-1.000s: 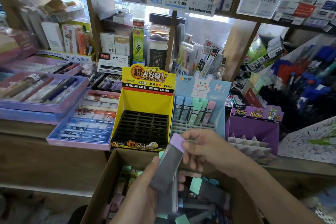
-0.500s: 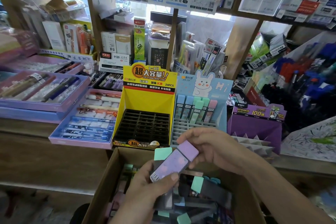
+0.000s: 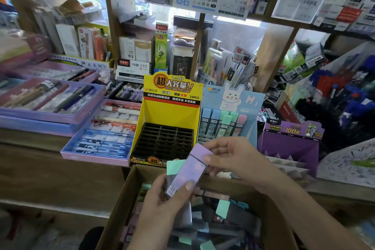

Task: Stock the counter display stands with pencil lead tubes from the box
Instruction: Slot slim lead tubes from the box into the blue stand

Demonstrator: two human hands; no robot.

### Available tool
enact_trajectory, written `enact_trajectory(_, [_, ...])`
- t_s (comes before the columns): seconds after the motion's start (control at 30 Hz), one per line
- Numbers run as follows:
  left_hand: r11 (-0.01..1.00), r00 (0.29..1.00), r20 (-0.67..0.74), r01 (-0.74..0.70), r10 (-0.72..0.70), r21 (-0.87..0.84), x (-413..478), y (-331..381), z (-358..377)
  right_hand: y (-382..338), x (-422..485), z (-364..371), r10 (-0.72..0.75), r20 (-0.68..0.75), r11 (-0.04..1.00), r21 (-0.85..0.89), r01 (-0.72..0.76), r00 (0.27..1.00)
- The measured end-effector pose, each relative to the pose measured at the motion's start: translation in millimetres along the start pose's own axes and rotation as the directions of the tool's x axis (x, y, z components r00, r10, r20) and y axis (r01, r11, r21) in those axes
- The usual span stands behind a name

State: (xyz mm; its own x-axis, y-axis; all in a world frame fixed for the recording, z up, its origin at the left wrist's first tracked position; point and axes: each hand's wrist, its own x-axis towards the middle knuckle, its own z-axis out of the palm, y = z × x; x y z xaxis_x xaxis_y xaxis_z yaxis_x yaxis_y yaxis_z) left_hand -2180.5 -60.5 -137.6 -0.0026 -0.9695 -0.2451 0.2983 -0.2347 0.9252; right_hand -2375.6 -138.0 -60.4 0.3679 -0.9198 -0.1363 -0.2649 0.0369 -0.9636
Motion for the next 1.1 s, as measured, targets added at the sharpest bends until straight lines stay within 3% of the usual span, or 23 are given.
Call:
enact_trajectory(0.27, [0.999,0.988,-0.147,0.041,-0.037,0.025,7,7,-26,-41,25,6,-0.233,-0.241,0.972,-0.05,0.228,0.942])
enact_trajectory(0.4, [0.998,0.986,-0.155,0.058,-0.056,0.01,3,15,-43,-52,60,18,-0.378,-0.313,0.922,-0.209,0.325,0.871])
enact_trajectory(0.6, [0.999,0.976,-0.216,0.037,-0.036,-0.002,-8,25,-60,-48,112,35,-0.509,-0.259,0.819,-0.439,0.369,0.821])
enact_trajectory(1.1, [0.997,0.95,-0.308,0.024,-0.046,-0.075,-20,27,-56,-35,144,58,-0.532,-0.177,0.762,-0.526,0.378,0.828])
